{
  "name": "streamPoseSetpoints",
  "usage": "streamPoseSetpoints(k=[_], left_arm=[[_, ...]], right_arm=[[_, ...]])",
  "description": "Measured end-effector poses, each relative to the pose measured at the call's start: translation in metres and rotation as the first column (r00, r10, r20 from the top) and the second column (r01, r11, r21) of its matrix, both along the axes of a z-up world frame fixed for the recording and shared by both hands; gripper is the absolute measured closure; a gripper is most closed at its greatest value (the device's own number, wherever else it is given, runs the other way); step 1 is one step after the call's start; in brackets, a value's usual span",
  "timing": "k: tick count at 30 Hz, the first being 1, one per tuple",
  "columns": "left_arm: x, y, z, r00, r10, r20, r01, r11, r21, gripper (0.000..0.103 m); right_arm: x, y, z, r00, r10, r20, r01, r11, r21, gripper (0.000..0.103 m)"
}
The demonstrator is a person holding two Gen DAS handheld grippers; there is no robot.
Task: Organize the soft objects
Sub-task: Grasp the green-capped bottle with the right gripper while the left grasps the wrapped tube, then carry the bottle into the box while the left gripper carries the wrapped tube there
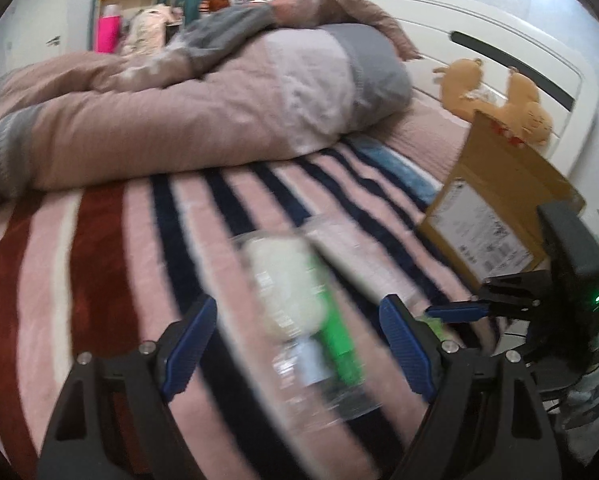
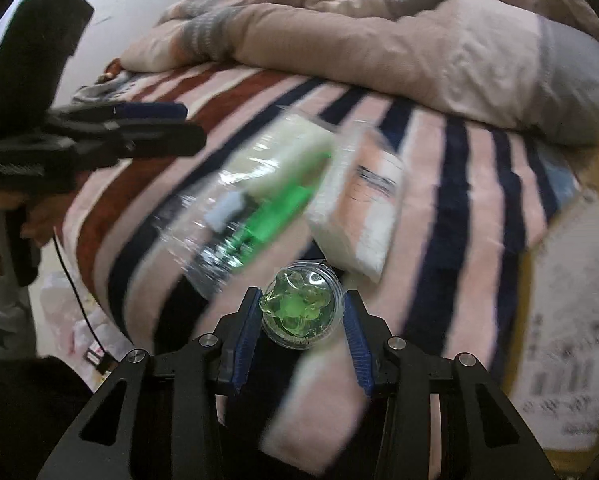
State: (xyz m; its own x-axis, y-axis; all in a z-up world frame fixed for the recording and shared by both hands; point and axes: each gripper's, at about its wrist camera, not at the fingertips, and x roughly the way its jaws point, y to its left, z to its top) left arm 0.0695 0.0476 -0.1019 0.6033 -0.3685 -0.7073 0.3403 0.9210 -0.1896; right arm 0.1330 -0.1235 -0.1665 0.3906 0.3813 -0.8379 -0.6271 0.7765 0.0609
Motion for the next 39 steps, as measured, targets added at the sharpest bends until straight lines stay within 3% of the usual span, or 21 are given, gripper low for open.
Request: streamPoseSetpoints(k=[2, 9, 16, 19, 21, 26, 33, 39], left_arm=[[0.008, -0.018, 0.000, 0.999, -0.041, -0.015, 0.041, 0.999, -0.009, 0.026], [0.046, -0.071, -0.027, 0.980, -0.119, -0.162, 0.118, 0.993, -0.014, 0.054], [0.073, -0.092, -0.047, 0.972, -0.069, -0.224, 0.076, 0.997, 0.024, 0.059], [0.079, -0.096, -0.054, 0.970, -0.061, -0.237, 0.074, 0.996, 0.044, 0.073], [0.079, -0.097, -0.053, 0.972, -0.061, -0.229, 0.074, 0.996, 0.050, 0.083], [0.073, -0.092, -0.040, 0.980, -0.058, -0.190, 0.068, 0.996, 0.050, 0.095], [0.042, -0.068, 0.000, 0.996, -0.022, -0.091, 0.028, 0.997, 0.066, 0.096], [0.003, -0.035, 0.054, 0.999, 0.031, 0.026, -0.032, 0.998, 0.056, 0.096]], right_arm=[[0.000, -0.011, -0.001, 0.999, -0.034, 0.013, 0.034, 0.999, -0.022, 0.066], [0.001, -0.033, 0.000, 0.998, -0.051, 0.034, 0.051, 0.999, 0.008, 0.066], [0.002, -0.027, -0.005, 0.998, -0.033, 0.044, 0.032, 0.999, 0.030, 0.066], [0.003, -0.026, -0.007, 0.998, -0.029, 0.051, 0.027, 0.999, 0.033, 0.066], [0.002, -0.026, -0.007, 0.998, -0.030, 0.054, 0.028, 0.999, 0.035, 0.066], [-0.003, -0.024, -0.002, 0.997, -0.024, 0.067, 0.022, 0.999, 0.032, 0.066], [-0.016, -0.016, 0.023, 0.992, -0.013, 0.123, 0.007, 0.999, 0.044, 0.066], [-0.037, -0.006, 0.068, 0.976, 0.004, 0.216, -0.023, 0.996, 0.083, 0.066]])
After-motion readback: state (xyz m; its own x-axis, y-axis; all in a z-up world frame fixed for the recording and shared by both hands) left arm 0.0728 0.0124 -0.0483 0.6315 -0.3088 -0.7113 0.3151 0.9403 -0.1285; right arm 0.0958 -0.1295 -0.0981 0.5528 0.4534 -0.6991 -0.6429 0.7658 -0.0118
